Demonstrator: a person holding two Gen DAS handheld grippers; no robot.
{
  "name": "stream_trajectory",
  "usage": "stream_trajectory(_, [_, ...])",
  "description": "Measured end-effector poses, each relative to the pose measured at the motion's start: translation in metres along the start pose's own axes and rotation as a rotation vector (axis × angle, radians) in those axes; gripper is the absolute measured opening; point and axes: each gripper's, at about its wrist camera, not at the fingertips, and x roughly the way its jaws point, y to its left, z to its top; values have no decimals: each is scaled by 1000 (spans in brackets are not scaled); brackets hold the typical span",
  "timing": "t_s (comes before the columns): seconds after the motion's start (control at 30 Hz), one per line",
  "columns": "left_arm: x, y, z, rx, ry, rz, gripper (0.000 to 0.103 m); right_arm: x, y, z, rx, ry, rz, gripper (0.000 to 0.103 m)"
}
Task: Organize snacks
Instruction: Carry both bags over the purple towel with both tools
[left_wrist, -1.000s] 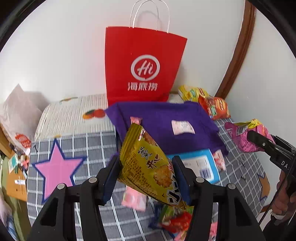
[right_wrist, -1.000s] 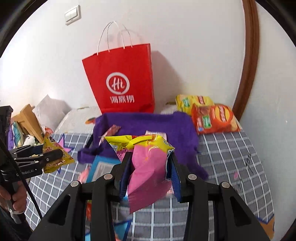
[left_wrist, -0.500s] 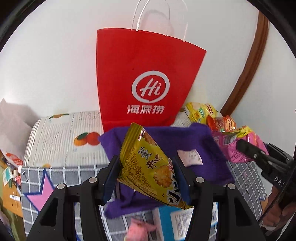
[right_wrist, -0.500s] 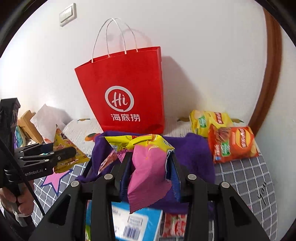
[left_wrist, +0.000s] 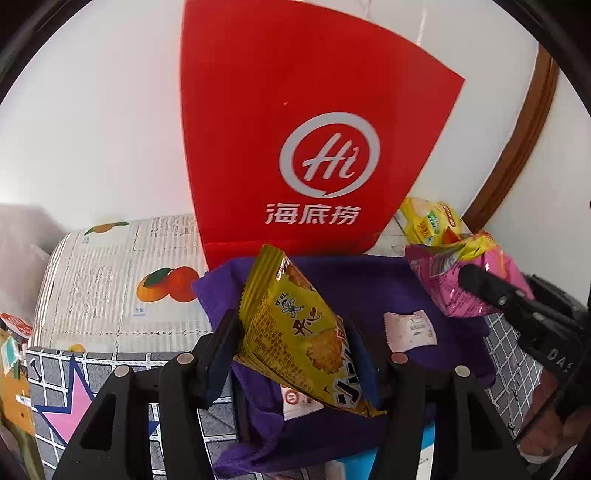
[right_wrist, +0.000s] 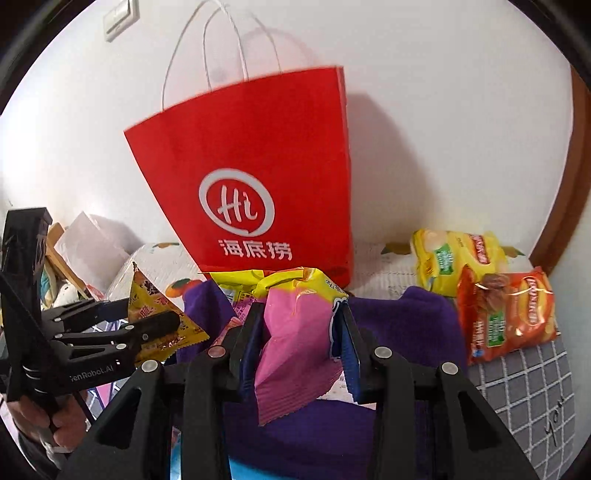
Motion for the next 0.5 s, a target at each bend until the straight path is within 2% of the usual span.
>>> stream_trajectory(0.2, [15,4,-3,-10,41,1,55,29,-3,-11,-18,73,-10,38])
stream_trajectory(0.5, [24,3,-5,-6,61,15,55,43,-6,-15,-24,131,-17,38])
